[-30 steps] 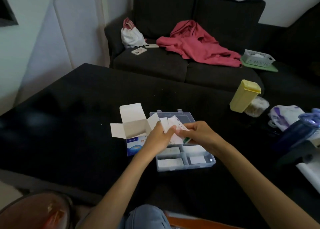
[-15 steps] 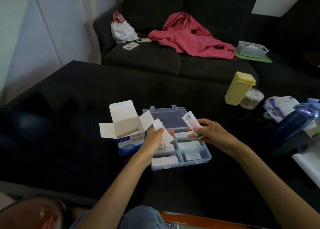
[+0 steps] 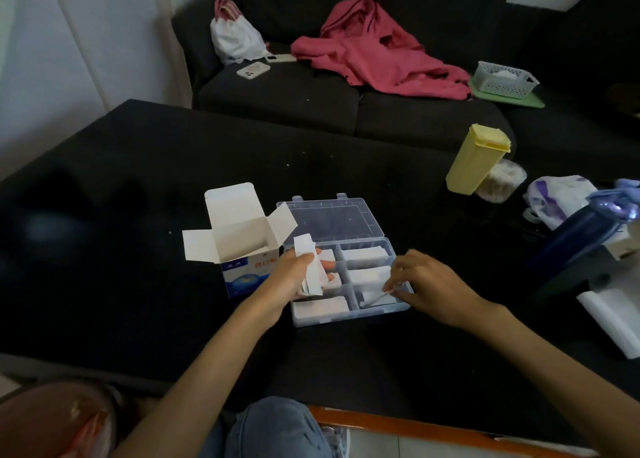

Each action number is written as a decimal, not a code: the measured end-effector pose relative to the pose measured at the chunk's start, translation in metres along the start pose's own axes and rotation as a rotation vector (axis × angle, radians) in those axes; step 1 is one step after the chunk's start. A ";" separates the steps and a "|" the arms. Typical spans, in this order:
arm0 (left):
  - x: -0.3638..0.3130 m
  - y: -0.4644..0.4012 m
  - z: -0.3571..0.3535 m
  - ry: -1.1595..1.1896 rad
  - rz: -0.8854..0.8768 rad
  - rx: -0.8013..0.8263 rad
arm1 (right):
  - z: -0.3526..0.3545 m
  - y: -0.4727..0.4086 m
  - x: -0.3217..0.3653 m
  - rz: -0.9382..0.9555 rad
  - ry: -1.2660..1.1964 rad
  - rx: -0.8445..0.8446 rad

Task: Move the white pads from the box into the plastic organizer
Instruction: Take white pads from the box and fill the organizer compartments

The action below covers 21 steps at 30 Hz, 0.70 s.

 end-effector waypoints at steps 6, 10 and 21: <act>-0.003 0.005 -0.005 0.001 -0.002 0.031 | 0.001 -0.017 0.012 0.103 0.099 0.066; -0.002 0.006 -0.005 -0.018 -0.021 0.052 | -0.006 -0.019 0.013 0.205 0.136 0.207; -0.001 0.007 -0.003 0.009 0.021 0.063 | -0.004 -0.019 0.014 0.203 0.139 0.386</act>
Point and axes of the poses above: each hand's wrist, its own y-axis away from the middle knuckle, its own z-axis out of the back of the hand, x = y × z, the point moved 6 cm from there along -y, towards the middle knuckle, and after that the axes turned 5 degrees about -x, right-handed, at the moved point
